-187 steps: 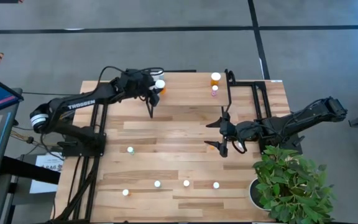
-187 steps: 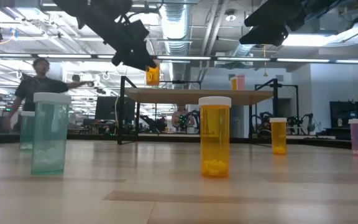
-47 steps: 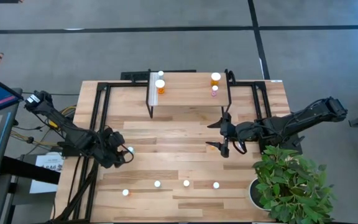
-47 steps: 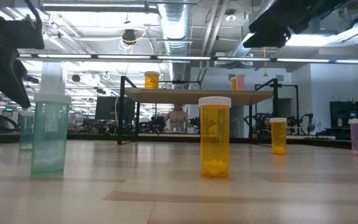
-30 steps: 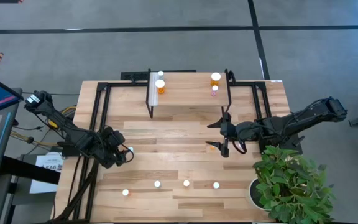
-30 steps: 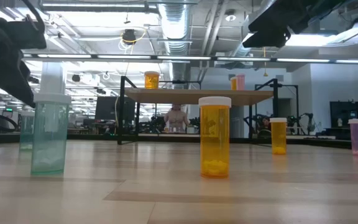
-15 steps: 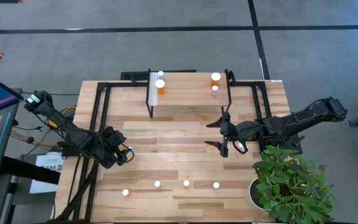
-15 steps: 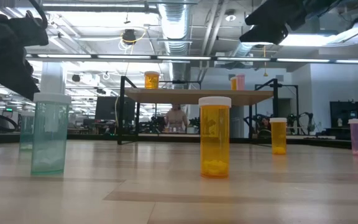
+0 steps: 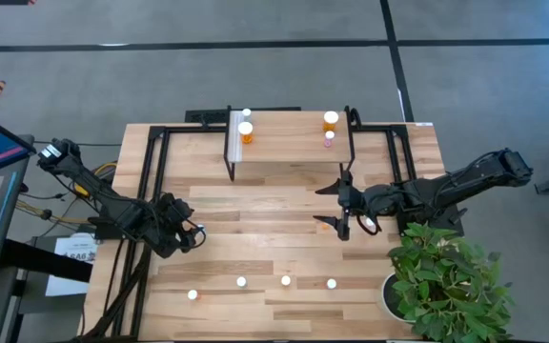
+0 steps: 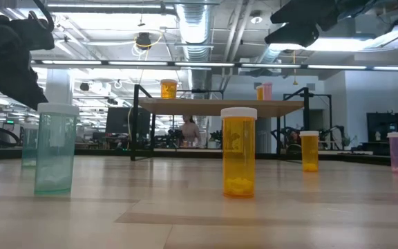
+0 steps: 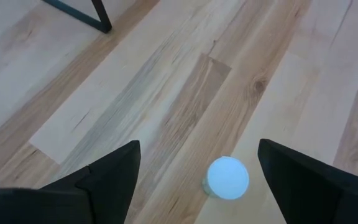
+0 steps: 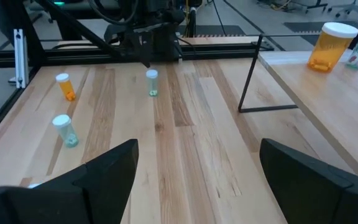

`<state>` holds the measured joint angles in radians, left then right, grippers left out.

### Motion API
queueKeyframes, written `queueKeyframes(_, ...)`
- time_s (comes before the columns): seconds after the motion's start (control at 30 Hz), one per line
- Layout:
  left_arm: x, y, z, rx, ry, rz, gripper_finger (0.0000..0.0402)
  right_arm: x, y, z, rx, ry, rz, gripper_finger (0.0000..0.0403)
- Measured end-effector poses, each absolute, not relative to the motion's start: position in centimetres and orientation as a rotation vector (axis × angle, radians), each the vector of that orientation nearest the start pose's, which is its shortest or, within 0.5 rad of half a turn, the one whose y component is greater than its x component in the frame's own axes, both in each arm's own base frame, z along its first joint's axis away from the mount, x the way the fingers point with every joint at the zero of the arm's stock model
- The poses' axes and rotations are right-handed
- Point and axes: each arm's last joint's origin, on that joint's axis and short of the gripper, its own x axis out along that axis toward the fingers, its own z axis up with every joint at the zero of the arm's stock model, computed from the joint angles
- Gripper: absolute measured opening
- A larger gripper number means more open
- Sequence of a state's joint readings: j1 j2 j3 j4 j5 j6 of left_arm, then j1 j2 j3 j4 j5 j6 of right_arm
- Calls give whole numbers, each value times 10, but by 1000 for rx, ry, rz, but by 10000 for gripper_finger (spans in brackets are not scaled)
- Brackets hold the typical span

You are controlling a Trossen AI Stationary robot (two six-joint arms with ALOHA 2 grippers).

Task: Pick and place medicine bottles onto shelf by color
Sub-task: Put the top blue pill bottle on the shelf

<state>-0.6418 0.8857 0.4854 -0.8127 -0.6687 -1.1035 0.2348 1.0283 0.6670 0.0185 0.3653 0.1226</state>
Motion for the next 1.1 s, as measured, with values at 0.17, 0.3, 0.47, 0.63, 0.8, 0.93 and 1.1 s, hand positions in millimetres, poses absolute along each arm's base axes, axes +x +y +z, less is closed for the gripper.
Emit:
queueKeyframes(0.17,118,-66,183,-277,789,513,325,220,42,268,23,310,-149,357)
queueKeyframes(0.3,118,-66,183,-276,789,512,328,220,42,269,26,302,-148,357)
queueKeyframes(0.47,118,-65,183,-269,781,517,328,220,42,269,26,300,-148,357)
queueKeyframes(0.63,118,-65,183,-269,775,522,328,222,42,268,26,304,-148,357)
queueKeyframes(0.8,116,-62,175,-267,811,532,328,221,43,268,26,304,-146,357)
queueKeyframes(0.93,112,-60,165,-295,843,546,328,221,45,268,25,304,-138,357)
queueKeyframes(1.1,115,-63,163,-315,821,506,328,221,45,268,23,306,-134,357)
